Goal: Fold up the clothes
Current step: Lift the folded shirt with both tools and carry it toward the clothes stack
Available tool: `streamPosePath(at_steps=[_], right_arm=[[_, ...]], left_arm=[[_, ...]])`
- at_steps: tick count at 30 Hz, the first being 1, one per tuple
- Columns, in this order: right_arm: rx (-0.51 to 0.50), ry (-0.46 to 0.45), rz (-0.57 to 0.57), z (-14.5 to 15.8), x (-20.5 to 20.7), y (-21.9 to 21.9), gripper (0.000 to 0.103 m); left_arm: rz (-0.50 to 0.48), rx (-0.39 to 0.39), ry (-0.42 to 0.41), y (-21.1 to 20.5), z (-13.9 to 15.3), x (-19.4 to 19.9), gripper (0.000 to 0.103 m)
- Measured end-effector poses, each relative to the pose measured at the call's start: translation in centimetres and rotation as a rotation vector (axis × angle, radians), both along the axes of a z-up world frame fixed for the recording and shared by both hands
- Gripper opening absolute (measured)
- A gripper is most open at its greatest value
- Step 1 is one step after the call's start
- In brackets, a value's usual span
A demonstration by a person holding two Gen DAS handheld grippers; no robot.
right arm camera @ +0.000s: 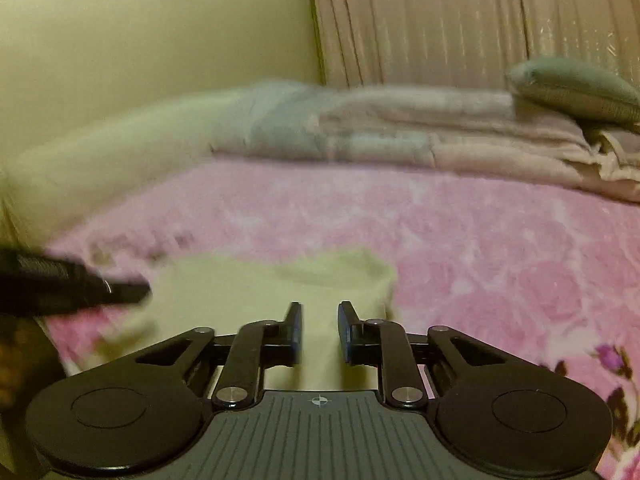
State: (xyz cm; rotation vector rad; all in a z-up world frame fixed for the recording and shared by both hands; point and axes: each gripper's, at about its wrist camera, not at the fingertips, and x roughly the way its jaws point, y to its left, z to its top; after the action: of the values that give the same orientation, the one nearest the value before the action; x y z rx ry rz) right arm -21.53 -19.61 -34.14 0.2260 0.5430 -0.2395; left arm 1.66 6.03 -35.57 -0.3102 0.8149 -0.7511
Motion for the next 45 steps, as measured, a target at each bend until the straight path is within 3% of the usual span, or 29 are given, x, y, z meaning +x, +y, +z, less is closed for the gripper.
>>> streamPosePath(at_steps=[3, 7, 9, 10, 11, 12, 13, 14, 17, 20, 24, 26, 31, 33, 35, 36, 42, 45], right_arm=[[0.103, 0.005, -0.056, -2.9, 0.5, -2.3, 0.007], [0.370, -0.027, -0.117, -3.6, -0.6, -5.7, 0.007], [0.524, -0.051, -0.139, -3.3, -1.6, -7.9, 0.007], [0.575, -0.061, -0.157, -2.9, -2.1, -8.7, 0.008], [0.595, -0.062, -0.184, -2.1, -2.8, -9.5, 0.030], [0.613, -0.064, -0.203, -1.5, -3.4, -10.2, 0.084], [0.626, -0.068, -0.201, -1.0, -3.9, -10.7, 0.098], [0.647, -0.073, -0.185, -0.7, -4.3, -11.3, 0.099], [0.807, -0.016, -0.111, -2.1, -3.9, -12.7, 0.098], [0.943, 0.064, -0.076, -4.0, -3.2, -13.6, 0.085], [0.956, 0.096, -0.046, -4.6, -1.3, -14.2, 0.080], [0.966, 0.118, -0.026, -4.9, 0.0, -14.2, 0.068], [0.994, 0.120, 0.004, -5.9, 2.2, -14.0, 0.065], [0.987, 0.114, 0.009, -6.3, 2.6, -13.8, 0.049], [1.003, 0.099, 0.006, -6.9, 2.5, -13.8, 0.040], [1.010, 0.092, 0.004, -7.2, 2.4, -13.8, 0.037], [1.095, 0.034, 0.031, -8.2, 1.2, -14.6, 0.030], [1.174, 0.013, -0.006, -8.1, -0.1, -15.5, 0.029]], left_arm=[[0.031, 0.033, 0.024, -0.4, -1.7, 0.4, 0.006], [0.059, 0.007, 0.078, 0.9, -2.7, 1.3, 0.006], [0.083, -0.038, 0.098, 2.6, -1.8, 1.9, 0.014], [0.097, -0.055, 0.099, 3.5, -1.4, 2.3, 0.024], [0.110, -0.068, 0.109, 4.4, -1.1, 2.7, 0.031], [0.122, -0.079, 0.126, 5.3, -1.1, 3.2, 0.033], [0.135, -0.089, 0.144, 6.2, -1.0, 3.7, 0.036], [0.136, -0.095, 0.182, 7.0, -1.3, 4.3, 0.040], [0.103, -0.103, 0.335, 7.6, -3.3, 5.8, 0.041], [0.057, -0.136, 0.425, 6.8, -5.4, 6.3, 0.041], [0.024, -0.224, 0.512, 5.7, -7.5, 7.2, 0.041], [0.012, -0.253, 0.542, 5.1, -8.0, 8.0, 0.040], [-0.021, -0.289, 0.578, 4.1, -8.6, 9.0, 0.035], [-0.034, -0.293, 0.583, 3.7, -8.9, 9.2, 0.028], [-0.036, -0.308, 0.591, 3.4, -9.1, 9.1, 0.016], [-0.038, -0.317, 0.592, 3.4, -9.1, 9.1, 0.015], [-0.047, -0.279, 0.544, 2.7, -6.6, 9.3, 0.011], [-0.057, -0.255, 0.542, 1.6, -4.2, 9.5, 0.010]])
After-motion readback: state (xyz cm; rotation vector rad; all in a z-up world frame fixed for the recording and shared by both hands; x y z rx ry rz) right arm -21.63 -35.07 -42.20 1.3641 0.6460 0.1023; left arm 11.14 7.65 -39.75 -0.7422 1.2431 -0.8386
